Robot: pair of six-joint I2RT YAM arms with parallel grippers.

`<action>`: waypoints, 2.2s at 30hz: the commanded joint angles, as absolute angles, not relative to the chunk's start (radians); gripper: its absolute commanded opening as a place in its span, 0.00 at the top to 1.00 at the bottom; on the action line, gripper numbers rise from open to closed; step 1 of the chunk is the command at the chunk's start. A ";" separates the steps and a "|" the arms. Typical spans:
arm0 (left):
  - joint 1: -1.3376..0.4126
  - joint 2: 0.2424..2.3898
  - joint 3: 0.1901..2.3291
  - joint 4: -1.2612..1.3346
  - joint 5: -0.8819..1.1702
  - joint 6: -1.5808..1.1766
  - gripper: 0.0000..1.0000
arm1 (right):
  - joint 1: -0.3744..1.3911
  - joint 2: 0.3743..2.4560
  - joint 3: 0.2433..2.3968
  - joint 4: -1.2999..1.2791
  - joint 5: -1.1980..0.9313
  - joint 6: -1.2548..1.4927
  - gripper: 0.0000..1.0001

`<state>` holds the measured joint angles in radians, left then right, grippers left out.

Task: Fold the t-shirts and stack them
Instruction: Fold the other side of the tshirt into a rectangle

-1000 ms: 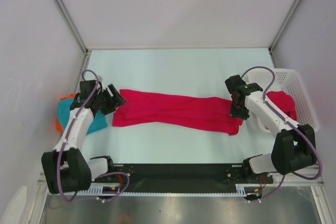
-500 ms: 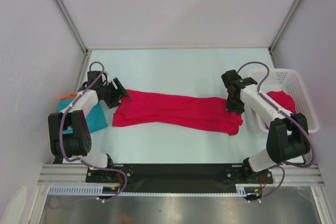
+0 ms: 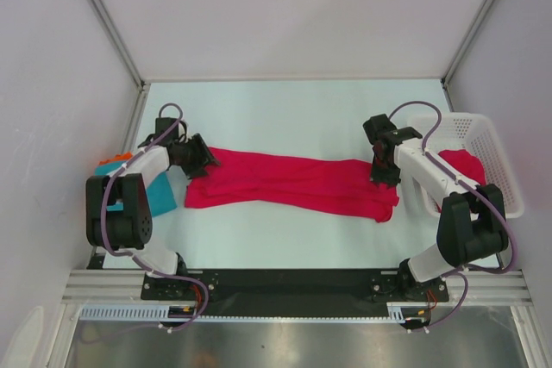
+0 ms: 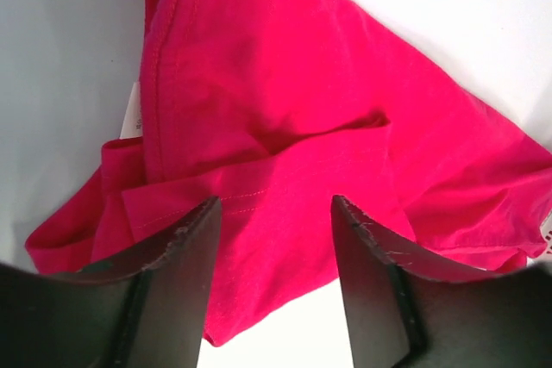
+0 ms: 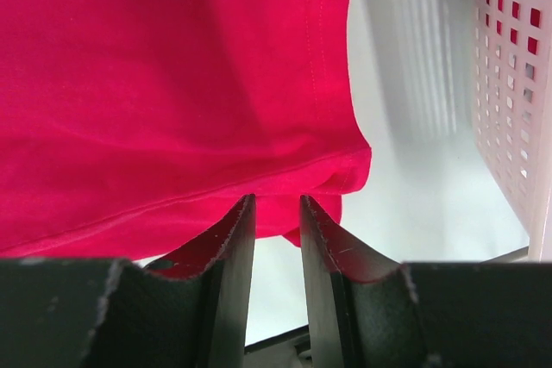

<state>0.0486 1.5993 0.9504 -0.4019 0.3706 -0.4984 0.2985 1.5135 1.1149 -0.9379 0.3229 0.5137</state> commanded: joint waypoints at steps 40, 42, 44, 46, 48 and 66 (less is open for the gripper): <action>-0.067 1.612 0.965 -0.554 0.244 -0.407 0.74 | 0.302 1.444 1.101 -0.923 0.275 0.495 0.69; -0.067 1.600 0.974 -0.560 0.235 -0.407 0.91 | 0.302 1.442 1.100 -0.922 0.276 0.494 0.68; -0.067 1.563 0.980 -0.571 0.219 -0.414 1.00 | 0.301 1.443 1.100 -0.923 0.278 0.492 0.68; -0.066 1.531 0.992 -0.580 0.196 -0.422 1.00 | 0.301 1.440 1.098 -0.923 0.278 0.491 0.68; -0.067 1.484 1.017 -0.606 0.180 -0.423 1.00 | 0.299 1.442 1.094 -0.922 0.276 0.489 0.69; -0.067 1.088 0.920 -0.758 0.112 -0.380 1.00 | 0.296 1.434 1.089 -0.914 0.258 0.474 0.69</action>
